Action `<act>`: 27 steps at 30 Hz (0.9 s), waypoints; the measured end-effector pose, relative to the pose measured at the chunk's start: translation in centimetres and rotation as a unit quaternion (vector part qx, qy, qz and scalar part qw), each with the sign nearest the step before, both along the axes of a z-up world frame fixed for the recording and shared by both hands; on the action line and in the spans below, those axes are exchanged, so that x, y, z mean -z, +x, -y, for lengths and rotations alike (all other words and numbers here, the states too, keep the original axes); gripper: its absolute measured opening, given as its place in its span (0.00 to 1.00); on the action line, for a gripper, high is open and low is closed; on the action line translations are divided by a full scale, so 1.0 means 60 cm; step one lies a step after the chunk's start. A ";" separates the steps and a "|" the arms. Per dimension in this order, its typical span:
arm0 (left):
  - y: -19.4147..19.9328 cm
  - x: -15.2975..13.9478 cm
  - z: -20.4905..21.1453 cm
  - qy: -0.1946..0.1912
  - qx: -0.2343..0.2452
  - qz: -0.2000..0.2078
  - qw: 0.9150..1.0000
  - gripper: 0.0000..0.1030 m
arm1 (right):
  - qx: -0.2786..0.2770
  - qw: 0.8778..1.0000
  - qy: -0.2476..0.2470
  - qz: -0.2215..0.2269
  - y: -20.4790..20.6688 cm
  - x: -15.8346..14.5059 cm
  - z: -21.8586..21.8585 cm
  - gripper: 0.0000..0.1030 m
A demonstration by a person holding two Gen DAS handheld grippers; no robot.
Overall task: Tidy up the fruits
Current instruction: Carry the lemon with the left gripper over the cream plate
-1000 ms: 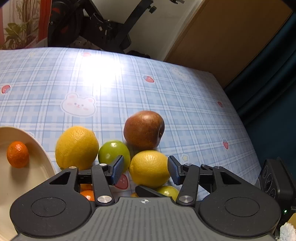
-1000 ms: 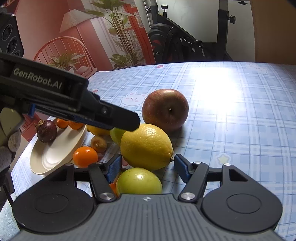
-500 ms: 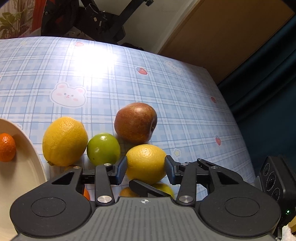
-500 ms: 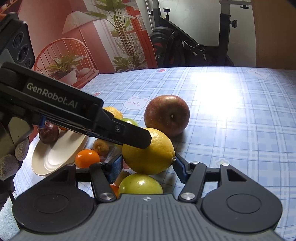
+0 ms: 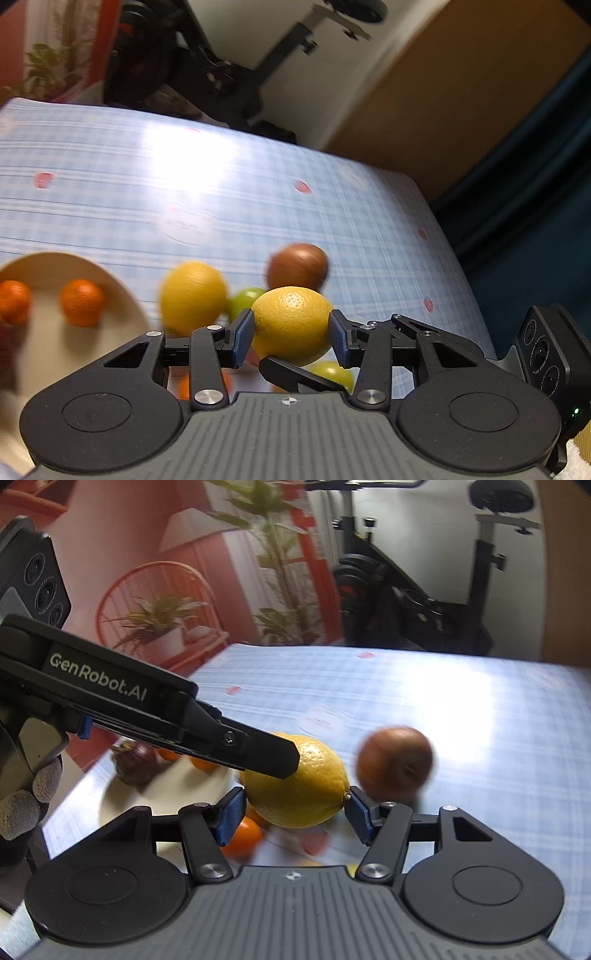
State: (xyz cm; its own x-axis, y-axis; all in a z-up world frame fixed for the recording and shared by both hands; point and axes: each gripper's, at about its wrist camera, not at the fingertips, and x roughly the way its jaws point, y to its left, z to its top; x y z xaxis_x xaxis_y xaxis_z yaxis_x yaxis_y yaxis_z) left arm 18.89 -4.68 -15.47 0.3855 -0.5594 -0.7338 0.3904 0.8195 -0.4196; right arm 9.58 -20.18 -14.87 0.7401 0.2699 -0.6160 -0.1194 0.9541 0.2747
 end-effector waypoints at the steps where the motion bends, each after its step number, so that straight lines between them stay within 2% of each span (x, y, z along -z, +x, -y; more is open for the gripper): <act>1: 0.002 -0.002 -0.014 0.000 -0.007 0.001 1.000 0.45 | -0.009 1.000 0.001 0.001 0.010 -0.001 -0.010 0.60; 7: 0.031 -0.005 -0.106 0.013 -0.059 0.005 0.998 0.45 | -0.058 0.998 0.008 -0.006 0.091 0.009 -0.088 0.60; 12: 0.058 0.008 -0.166 0.016 -0.096 -0.011 0.995 0.45 | -0.090 0.996 0.002 -0.026 0.149 0.026 -0.141 0.60; 19: 0.034 0.012 -0.207 0.011 -0.086 -0.023 0.996 0.45 | -0.106 0.993 -0.009 -0.045 0.138 0.030 -0.175 0.60; 27: 0.024 0.061 -0.184 0.010 -0.070 -0.044 0.997 0.47 | -0.089 0.993 -0.018 -0.076 0.116 0.059 -0.168 0.60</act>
